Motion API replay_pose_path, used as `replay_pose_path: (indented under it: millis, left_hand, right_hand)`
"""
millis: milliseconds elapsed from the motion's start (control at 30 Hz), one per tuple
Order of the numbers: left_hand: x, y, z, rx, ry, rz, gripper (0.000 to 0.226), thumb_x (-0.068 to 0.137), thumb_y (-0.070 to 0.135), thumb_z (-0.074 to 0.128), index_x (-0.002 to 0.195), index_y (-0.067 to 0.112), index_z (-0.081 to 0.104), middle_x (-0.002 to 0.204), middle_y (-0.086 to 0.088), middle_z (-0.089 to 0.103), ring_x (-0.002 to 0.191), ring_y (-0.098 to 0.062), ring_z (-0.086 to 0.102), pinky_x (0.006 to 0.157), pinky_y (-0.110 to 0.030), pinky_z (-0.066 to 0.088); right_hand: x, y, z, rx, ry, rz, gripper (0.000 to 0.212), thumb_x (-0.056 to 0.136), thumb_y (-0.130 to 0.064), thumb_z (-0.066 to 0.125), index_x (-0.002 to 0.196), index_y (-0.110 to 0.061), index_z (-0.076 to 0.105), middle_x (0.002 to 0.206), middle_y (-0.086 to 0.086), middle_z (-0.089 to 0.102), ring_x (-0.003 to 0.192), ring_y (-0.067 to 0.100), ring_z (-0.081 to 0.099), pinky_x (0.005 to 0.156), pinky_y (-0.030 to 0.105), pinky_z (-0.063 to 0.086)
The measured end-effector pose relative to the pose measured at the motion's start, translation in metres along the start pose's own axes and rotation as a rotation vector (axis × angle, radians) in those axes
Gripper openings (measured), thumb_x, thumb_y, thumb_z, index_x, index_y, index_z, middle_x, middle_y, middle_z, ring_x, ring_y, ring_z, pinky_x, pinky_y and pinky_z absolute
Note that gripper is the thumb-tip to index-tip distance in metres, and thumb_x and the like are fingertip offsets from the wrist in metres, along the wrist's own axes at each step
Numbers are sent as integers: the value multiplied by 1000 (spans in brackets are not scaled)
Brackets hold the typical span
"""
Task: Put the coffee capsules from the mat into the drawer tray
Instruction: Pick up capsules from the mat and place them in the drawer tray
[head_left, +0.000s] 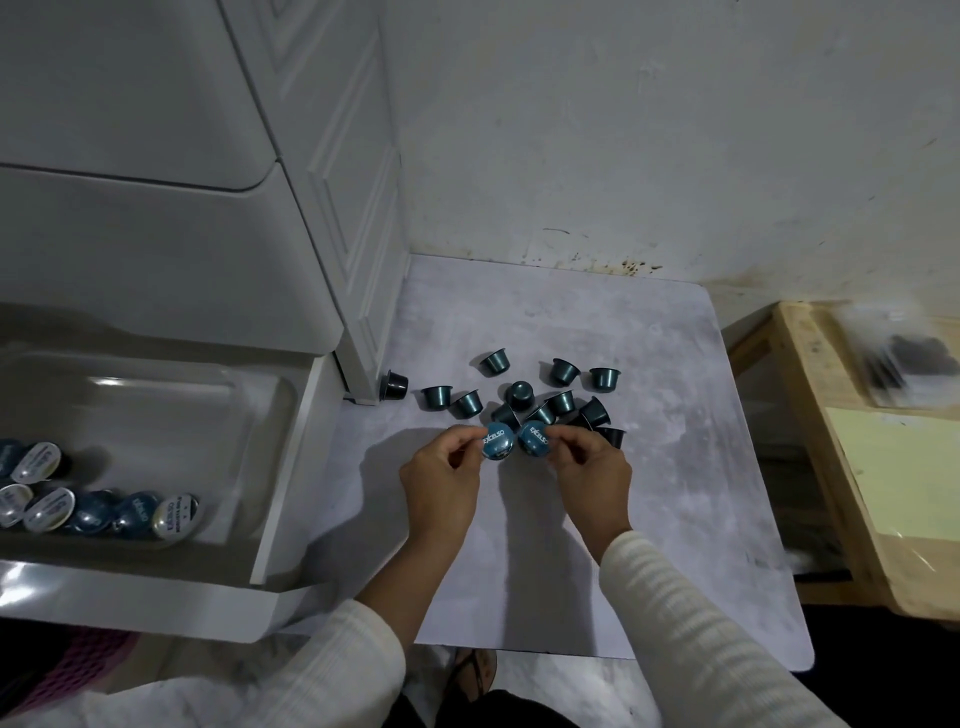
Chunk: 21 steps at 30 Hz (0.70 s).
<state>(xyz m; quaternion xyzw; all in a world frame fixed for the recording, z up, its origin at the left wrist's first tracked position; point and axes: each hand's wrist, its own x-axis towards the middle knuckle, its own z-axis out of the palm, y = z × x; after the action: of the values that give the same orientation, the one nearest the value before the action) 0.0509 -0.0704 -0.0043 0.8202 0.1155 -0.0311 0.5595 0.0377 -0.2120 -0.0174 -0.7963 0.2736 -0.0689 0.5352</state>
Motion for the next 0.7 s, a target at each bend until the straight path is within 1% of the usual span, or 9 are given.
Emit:
replay_pose_path:
  millis: [100,200,300,367,400,433,500,633,700]
  left_hand:
    - [-1,12,-3,-28,13,2,18,85,11,62,95,22,73,81,9,69,75,-2,64,64,-3,48]
    - [-3,27,-10,-67,23,11,17,85,14,63,95,23,73,77,11,69,72,-6,64,60,-4,46]
    - [-6,43,-24,-126,-2,30,16,85,15,63,92,26,73,77,13,68,72,-6,65,61,-5,47]
    - [-7,52,-38,-193,-26,56,22,85,13,63,84,34,71,79,14,70,76,-8,67,68,-14,53]
    - [-7,56,-47,-217,-33,68,26,85,12,62,81,36,69,80,14,70,77,-6,68,69,-16,53]
    - [-7,60,-58,-222,-33,82,27,85,11,62,79,37,69,80,15,70,76,-2,67,68,-13,52]
    - [-6,67,-81,-218,-18,121,25,85,11,62,80,34,69,81,15,71,74,5,65,67,-6,49]
    - [5,76,-133,-200,-36,158,26,85,8,61,80,32,70,81,12,71,73,2,65,68,-7,49]
    - [12,77,-160,-148,-60,186,24,85,8,61,83,29,72,84,12,72,78,2,66,69,-3,47]
  right_hand:
    - [-2,-10,-3,66,3,-12,20,85,-5,61,88,-21,72,96,6,70,87,19,66,81,28,53]
    - [-5,-26,-8,120,-6,-51,25,84,-5,61,84,-28,71,95,6,71,85,20,67,80,30,54]
    - [-11,-45,-13,223,-16,-73,28,84,-1,60,82,-26,70,96,10,70,79,14,67,76,25,54]
    - [-16,-60,-15,259,-29,-90,22,85,-1,60,87,-18,72,90,9,70,68,2,64,65,16,52]
    - [-19,-68,-16,278,-32,-97,19,85,0,60,90,-15,72,85,7,69,62,-2,62,59,12,49]
    - [-22,-75,-17,294,-37,-105,18,85,0,59,91,-12,71,82,5,69,58,-5,60,54,10,47]
    - [-28,-88,-16,299,-55,-121,17,85,-2,59,91,-12,72,80,1,69,56,-6,58,50,9,44]
    - [-43,-118,-5,298,-144,-149,16,85,-5,62,87,-16,72,81,3,72,66,6,63,54,12,48]
    - [-53,-135,6,290,-209,-169,15,85,-3,60,88,-12,72,76,0,70,61,1,62,51,11,47]
